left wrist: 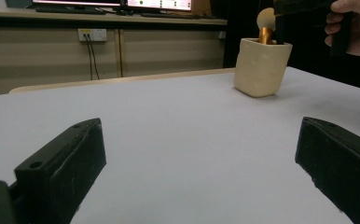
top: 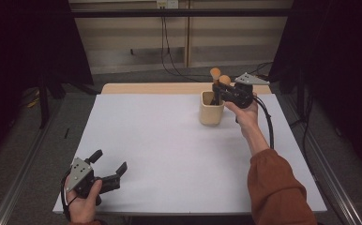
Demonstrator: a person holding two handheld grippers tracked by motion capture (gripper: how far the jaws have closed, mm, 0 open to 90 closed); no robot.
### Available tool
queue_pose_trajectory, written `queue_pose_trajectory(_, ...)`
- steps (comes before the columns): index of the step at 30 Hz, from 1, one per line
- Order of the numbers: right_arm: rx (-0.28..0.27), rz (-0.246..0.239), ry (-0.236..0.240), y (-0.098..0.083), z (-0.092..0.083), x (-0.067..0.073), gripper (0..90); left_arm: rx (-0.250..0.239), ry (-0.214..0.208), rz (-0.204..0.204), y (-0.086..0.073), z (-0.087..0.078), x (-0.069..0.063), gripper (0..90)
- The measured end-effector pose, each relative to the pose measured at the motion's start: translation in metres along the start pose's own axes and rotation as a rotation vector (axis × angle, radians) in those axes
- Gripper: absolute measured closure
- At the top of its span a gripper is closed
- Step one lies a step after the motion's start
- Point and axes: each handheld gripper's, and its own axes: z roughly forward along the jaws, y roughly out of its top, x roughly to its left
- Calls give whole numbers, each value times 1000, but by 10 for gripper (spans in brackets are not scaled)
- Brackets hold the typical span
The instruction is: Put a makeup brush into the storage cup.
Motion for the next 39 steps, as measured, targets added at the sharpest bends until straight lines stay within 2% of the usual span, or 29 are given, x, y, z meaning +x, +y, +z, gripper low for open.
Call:
queue_pose_trajectory(4,10,-16,6,-3,1,3,735,-1,-2,0,0,0,0,16)
queue_pose_trajectory(16,34,13,-11,-19,0,-4,732,-2,-6,-2,0,0,-1,17)
queue_pose_trajectory(22,49,5,-14,-26,-3,-5,727,-2,-8,1,0,1,-1,17)
queue_pose_trajectory(31,58,-2,0,-27,-1,-3,705,-2,0,0,0,0,-1,15)
queue_pose_trajectory(35,56,10,-8,-30,-2,-4,675,-1,-1,0,0,0,0,15)
queue_pose_trajectory(39,48,0,-7,-31,-5,-3,637,-1,-4,2,0,1,-1,15)
